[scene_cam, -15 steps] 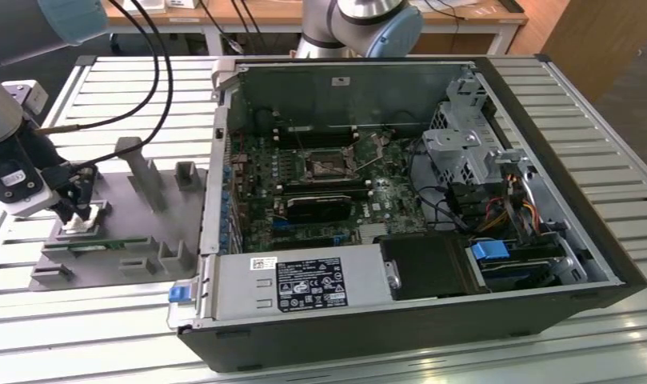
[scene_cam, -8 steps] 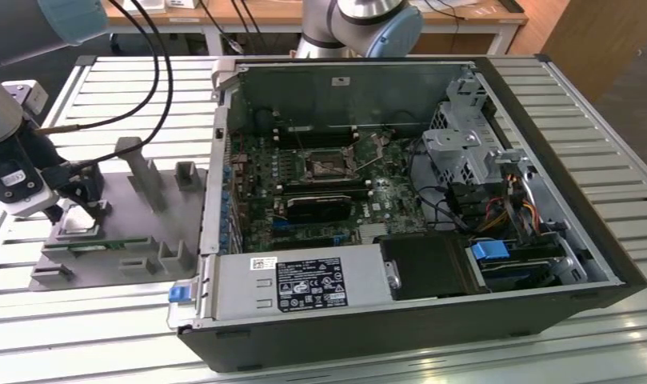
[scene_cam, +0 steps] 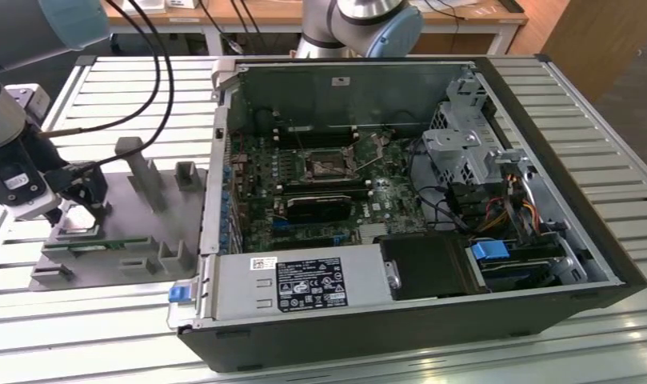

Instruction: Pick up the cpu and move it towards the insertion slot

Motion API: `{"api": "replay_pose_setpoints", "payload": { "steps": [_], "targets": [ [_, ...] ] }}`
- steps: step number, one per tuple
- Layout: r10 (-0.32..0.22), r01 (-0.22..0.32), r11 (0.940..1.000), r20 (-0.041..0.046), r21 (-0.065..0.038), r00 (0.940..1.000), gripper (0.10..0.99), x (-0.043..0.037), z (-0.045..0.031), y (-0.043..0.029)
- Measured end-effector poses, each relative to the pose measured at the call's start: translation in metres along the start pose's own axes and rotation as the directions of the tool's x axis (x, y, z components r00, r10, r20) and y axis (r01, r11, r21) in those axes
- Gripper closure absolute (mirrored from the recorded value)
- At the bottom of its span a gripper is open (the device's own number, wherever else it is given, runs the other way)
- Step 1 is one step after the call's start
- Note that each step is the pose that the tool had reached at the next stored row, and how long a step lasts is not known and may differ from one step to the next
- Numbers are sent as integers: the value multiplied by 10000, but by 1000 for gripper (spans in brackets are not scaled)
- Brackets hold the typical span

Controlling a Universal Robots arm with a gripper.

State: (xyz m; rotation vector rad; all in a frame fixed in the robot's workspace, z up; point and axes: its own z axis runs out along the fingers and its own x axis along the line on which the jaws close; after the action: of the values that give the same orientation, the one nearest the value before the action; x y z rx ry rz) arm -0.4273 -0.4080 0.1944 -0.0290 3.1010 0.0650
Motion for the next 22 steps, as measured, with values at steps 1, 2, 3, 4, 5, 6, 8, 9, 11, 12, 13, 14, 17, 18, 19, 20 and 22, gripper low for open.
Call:
{"api": "replay_pose_setpoints", "payload": {
  "steps": [1,2,3,4,5,6,8,9,11,12,13,14,17,18,19,20,22],
  "targets": [
    [1,-1,10000,0,0,10000,439,1,15,-1],
    [1,-1,10000,0,0,10000,439,1,30,-1],
    [1,-1,10000,0,0,10000,439,2,45,-2],
    [2,-2,10000,0,1,10000,439,2,57,-2],
    [1,-1,10000,1,0,10000,439,3,67,-3],
    [2,-2,10000,0,0,10000,439,3,78,-3],
    [2,-2,10000,-1,1,10000,439,4,88,-4],
    [2,-2,10000,-1,1,10000,439,4,88,-4],
    [2,-2,10000,-1,1,10000,439,4,88,-4],
    [2,-2,10000,0,0,10000,439,4,89,-4],
    [2,-2,10000,-1,1,10000,439,4,89,-4],
    [1,-1,10000,0,0,10000,439,4,89,-4],
    [7,-7,10000,-100,-3,9999,439,4,91,-3],
    [8,-8,10000,-101,-3,9999,439,4,91,-3],
    [8,-8,10000,-102,-3,9999,439,4,91,-3],
    [7,-7,10000,-103,-3,9999,439,3,91,-4],
    [7,-7,10000,-111,-3,9999,439,3,90,-4]
  ]
}}
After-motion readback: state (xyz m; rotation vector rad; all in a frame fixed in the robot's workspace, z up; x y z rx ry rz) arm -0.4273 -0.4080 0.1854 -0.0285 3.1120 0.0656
